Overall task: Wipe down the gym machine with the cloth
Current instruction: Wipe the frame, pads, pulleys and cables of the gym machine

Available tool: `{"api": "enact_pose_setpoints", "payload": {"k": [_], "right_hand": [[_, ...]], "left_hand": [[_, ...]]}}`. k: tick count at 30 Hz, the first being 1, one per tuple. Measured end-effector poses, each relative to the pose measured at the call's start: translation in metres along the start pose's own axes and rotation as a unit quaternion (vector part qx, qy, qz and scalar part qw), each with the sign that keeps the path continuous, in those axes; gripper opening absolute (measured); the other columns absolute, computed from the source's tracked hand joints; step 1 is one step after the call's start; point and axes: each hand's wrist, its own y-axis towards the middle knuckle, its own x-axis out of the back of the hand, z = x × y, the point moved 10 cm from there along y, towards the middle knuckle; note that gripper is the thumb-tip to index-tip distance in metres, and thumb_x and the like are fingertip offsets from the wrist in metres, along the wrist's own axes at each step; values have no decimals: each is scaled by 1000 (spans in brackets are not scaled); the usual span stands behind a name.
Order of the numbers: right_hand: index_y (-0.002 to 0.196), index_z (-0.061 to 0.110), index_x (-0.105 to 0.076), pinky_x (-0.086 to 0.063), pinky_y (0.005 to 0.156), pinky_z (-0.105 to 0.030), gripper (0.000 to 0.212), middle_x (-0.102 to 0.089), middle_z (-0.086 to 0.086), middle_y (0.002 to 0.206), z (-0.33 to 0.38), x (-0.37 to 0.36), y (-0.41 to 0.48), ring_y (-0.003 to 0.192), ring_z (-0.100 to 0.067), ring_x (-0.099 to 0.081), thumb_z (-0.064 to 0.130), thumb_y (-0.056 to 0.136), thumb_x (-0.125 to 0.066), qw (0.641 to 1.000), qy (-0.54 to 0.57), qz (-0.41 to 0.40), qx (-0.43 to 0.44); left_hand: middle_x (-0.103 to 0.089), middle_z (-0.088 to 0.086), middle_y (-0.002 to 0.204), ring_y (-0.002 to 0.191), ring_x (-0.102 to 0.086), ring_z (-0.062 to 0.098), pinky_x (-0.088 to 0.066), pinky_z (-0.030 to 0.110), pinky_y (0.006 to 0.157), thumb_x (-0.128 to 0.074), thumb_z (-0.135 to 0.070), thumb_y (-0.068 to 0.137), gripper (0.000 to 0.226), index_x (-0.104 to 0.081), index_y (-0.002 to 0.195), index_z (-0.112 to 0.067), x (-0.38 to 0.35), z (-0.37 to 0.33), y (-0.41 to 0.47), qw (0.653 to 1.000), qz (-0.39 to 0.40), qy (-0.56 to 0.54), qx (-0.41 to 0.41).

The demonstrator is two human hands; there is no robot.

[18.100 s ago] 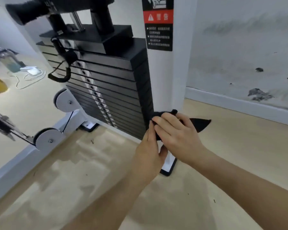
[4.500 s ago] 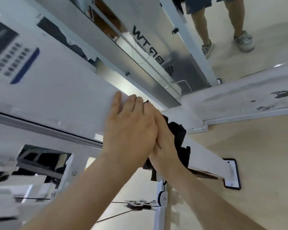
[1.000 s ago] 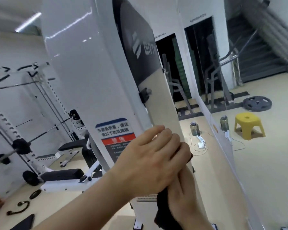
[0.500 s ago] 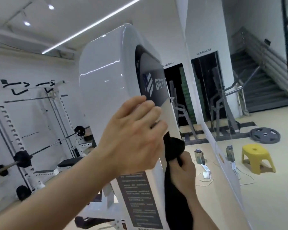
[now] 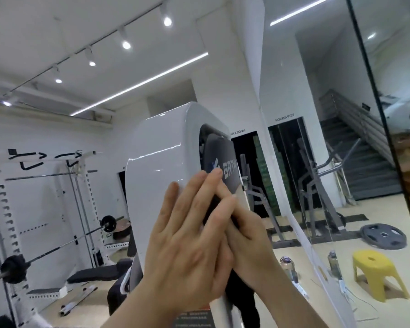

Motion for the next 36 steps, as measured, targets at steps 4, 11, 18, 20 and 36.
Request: {"api": "enact_pose_setpoints", "payload": {"k": [4,11,18,20,36], "right_hand": [[134,27,-54,-36,113,-36,38,-53,4,141,-28,35,55,133,-8,-45,13,100,-47,981,-111,-150,-57],[93,39,-65,-56,80,-31,30,-70,6,92,-24,45,57,89,-9,-67,10,85,-61,972,-27,-216,-86],[99,32,-62,-48,84,-18,23,-62,-6,107,26,38,138,97,-14,-60,12,88,-61,962,-151,-222,53],[96,24,-65,-51,89,-33,6,-63,-12,106,-4,57,174,94,-22,-62,24,90,-62,957,-172,-232,-24],[90,28,-73,-50,77,-23,15,-71,12,87,11,40,225,84,-5,-64,21,94,-61,986,-89,-133,37]], "left_hand": [[-35,14,153,145,-25,28,-20,53,117,-43,-25,85,48,-51,131,-14,-5,4,0,1000,7,-1,21],[-44,8,148,143,-32,22,-25,48,116,-47,-21,76,43,-66,114,-19,-2,2,-5,999,-3,-30,38],[-60,2,130,130,-45,19,-28,36,114,-45,-25,74,31,-67,95,-17,7,43,57,994,69,-42,73],[-60,-5,128,129,-41,15,-18,34,117,-40,-29,74,38,-68,100,-22,0,52,82,987,143,-9,67],[-61,-8,103,99,-52,15,-36,22,92,-34,-28,67,34,-65,80,-25,0,53,89,992,91,-58,62]]}}
